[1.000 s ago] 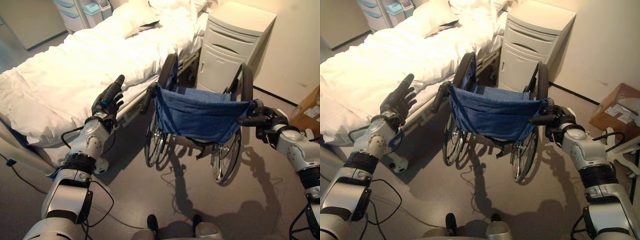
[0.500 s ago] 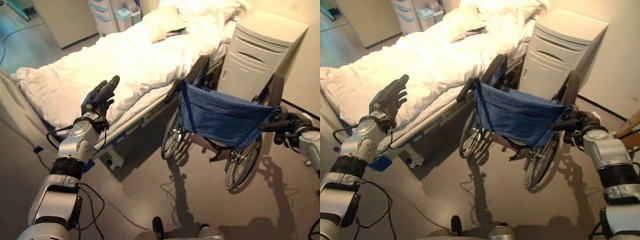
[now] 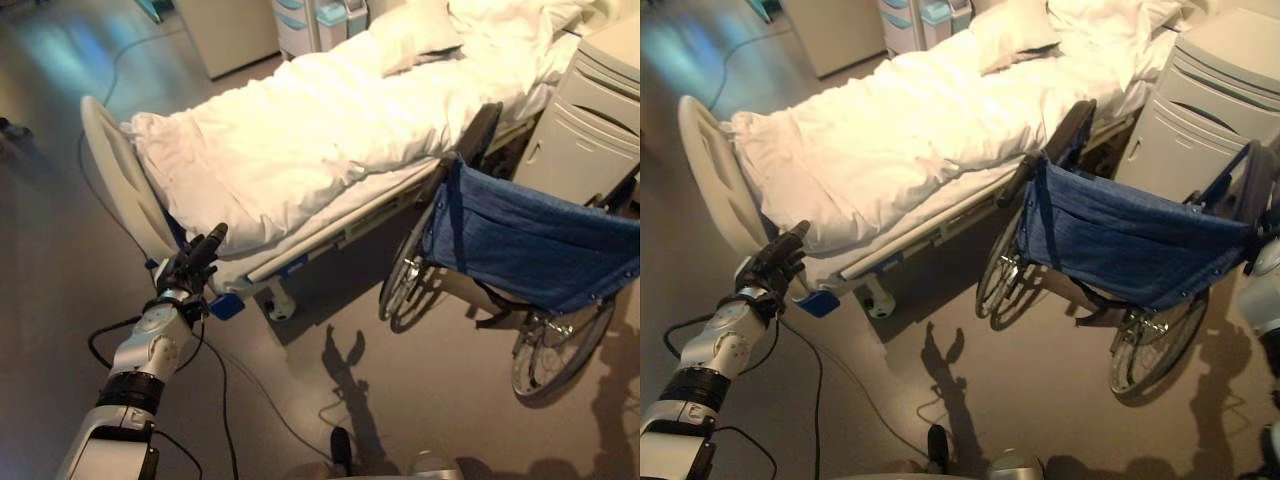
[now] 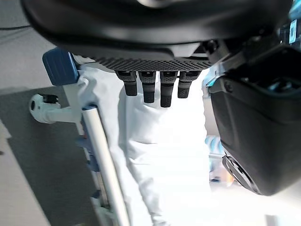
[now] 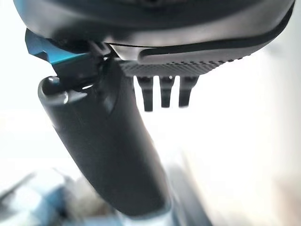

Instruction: Push the wheelchair next to the bed

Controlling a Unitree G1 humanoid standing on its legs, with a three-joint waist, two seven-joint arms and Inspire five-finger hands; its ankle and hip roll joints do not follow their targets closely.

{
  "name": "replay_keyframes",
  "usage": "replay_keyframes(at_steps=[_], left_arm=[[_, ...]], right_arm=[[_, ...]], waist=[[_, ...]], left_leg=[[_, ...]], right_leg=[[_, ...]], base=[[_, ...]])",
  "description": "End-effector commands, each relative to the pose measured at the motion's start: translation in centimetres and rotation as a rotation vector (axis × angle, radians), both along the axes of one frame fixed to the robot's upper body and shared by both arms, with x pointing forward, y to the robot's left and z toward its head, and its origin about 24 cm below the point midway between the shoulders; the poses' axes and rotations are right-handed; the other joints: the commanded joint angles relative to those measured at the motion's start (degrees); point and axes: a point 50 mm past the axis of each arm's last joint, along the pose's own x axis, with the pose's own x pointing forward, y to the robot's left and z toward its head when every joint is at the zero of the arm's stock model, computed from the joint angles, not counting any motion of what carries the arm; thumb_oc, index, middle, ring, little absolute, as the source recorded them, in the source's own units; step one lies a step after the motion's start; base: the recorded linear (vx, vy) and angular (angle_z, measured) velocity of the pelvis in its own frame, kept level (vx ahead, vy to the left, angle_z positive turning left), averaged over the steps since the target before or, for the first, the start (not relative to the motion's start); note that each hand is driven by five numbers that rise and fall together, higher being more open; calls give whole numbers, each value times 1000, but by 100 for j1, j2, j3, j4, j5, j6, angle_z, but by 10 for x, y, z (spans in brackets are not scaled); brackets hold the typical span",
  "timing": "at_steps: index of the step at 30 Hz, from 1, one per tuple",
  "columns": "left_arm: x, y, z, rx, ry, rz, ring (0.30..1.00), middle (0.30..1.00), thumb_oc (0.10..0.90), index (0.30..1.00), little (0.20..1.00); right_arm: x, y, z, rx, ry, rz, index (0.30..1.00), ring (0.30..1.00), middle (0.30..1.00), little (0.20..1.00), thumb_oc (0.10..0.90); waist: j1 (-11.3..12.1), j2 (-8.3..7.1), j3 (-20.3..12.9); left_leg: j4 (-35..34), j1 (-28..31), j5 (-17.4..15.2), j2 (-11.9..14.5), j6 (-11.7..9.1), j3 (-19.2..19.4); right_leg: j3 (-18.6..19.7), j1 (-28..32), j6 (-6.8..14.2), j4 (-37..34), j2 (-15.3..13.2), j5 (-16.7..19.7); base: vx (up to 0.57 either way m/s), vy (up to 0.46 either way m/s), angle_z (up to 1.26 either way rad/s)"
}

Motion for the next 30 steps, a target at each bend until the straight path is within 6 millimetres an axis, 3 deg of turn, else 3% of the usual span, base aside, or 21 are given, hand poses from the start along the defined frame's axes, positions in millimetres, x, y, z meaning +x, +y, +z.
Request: replay_keyframes(at_steps=[1, 4, 9, 13, 17, 19, 22, 26, 30], left_arm=[[-1, 24, 58, 151, -205, -9, 900, 900, 800, 900, 900], [3, 26, 62, 162, -201, -17, 900, 900, 800, 900, 900], [5, 26, 64, 160, -193, -12, 900, 900, 800, 900, 900], [5, 25, 57, 135, -176, -12, 900, 900, 800, 900, 900], [1, 25, 45, 114, -152, -16, 900, 900, 800, 900, 900], [-2, 27, 39, 100, -143, -5, 900, 900, 800, 900, 900], [-4, 32, 36, 94, -134, 0, 900, 900, 800, 900, 900], [-4, 35, 31, 82, -123, 7, 900, 900, 800, 900, 900], [-2, 34, 29, 82, -117, 1, 900, 900, 800, 900, 900]], right_arm=[[-23, 9, 76, -260, -178, 62, 900, 900, 900, 900, 800], [-32, -26, 67, -201, -62, -104, 900, 900, 900, 900, 800], [-56, -67, 67, -176, 12, -450, 900, 900, 900, 900, 800], [-77, -96, 56, 143, -175, -567, 900, 900, 900, 900, 800], [-82, -95, 56, 277, -529, -418, 900, 900, 900, 900, 800], [-78, -91, 45, 584, -805, -188, 900, 900, 900, 900, 800], [-87, -88, 35, 839, -1171, 60, 900, 900, 900, 900, 800], [-120, -89, 38, 872, -1616, 272, 900, 900, 900, 900, 800], [-139, -99, 38, 873, -1739, 300, 900, 900, 900, 900, 800]], waist=[[754, -626, -1332], [746, -693, -1308], [729, -750, -1269], [644, -697, -1243], [551, -623, -1244], [451, -557, -1242], [382, -520, -1239], [219, -424, -1250], [153, -429, -1259]], left_leg=[[61, 663, -880, 121, -330, 827], [61, 665, -880, 112, -330, 916], [61, 670, -870, 115, -321, 1064], [61, 713, -897, 125, -317, 1174], [61, 752, -922, 143, -309, 1267], [61, 774, -956, 144, -300, 1307], [61, 801, -978, 135, -282, 1355], [70, 866, -1080, 104, -262, 1433], [76, 872, -1094, 96, -262, 1504]], right_leg=[[-23, -619, -56, 35, 442, 613], [-68, -650, -26, 35, 417, 664], [-70, -693, -2, 35, 401, 725], [-15, -709, 21, 35, 401, 760], [71, -752, 32, 35, 405, 810], [134, -779, 44, 35, 405, 815], [217, -807, 30, 35, 410, 834], [308, -835, 77, 51, 406, 825], [383, -884, 94, 61, 414, 847]], base=[[-19, -5, 87], [-29, -8, 57], [-31, -3, 67], [-10, 10, 31], [0, 0, 0], [25, 27, -7], [34, 20, -29], [41, 17, -18], [11, 0, -27]])
